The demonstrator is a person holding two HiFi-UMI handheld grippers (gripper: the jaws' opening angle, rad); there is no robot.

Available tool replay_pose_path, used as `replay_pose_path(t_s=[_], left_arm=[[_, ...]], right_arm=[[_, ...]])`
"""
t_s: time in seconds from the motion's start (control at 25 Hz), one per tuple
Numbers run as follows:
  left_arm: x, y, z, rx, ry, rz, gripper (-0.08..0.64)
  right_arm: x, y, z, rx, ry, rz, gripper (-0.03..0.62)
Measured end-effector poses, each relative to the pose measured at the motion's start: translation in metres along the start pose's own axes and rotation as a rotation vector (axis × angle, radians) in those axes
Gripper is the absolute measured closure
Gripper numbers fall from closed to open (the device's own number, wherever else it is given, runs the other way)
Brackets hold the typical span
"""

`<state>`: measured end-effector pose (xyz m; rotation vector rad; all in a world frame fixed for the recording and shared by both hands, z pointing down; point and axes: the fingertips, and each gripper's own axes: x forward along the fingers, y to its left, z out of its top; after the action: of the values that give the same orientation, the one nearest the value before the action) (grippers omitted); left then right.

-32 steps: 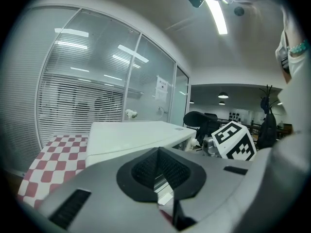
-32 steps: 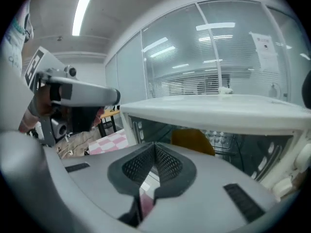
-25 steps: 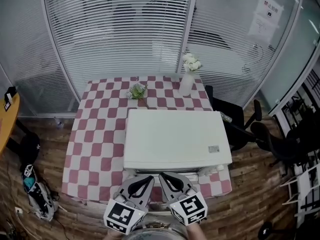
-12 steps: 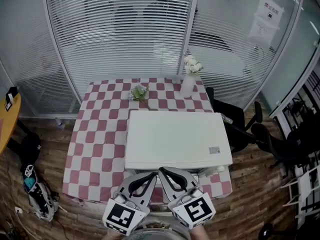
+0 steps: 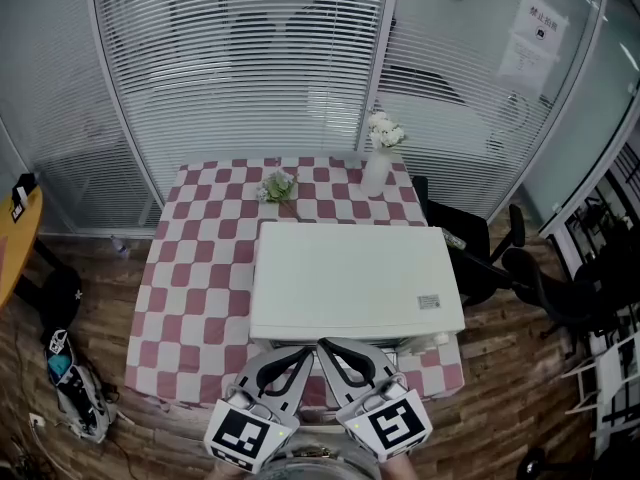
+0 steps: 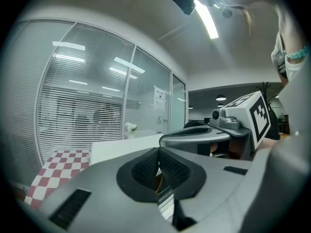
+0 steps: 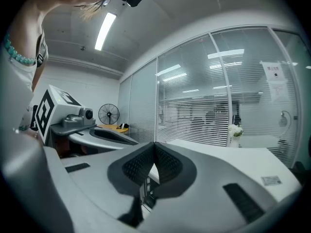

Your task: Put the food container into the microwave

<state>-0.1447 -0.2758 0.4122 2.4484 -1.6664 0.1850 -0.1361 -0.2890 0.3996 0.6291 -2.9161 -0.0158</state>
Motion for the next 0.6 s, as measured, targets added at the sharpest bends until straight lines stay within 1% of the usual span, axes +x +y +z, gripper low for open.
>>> replay_pose_path(t_s=[0.6], left_arm=[[0.0018, 0.0002, -0.0007, 0.0, 0.004, 0.004, 0.548]], right_arm=[[-0.0011, -0.0011, -0.004, -0.013, 0.026, 0.008, 0.6]])
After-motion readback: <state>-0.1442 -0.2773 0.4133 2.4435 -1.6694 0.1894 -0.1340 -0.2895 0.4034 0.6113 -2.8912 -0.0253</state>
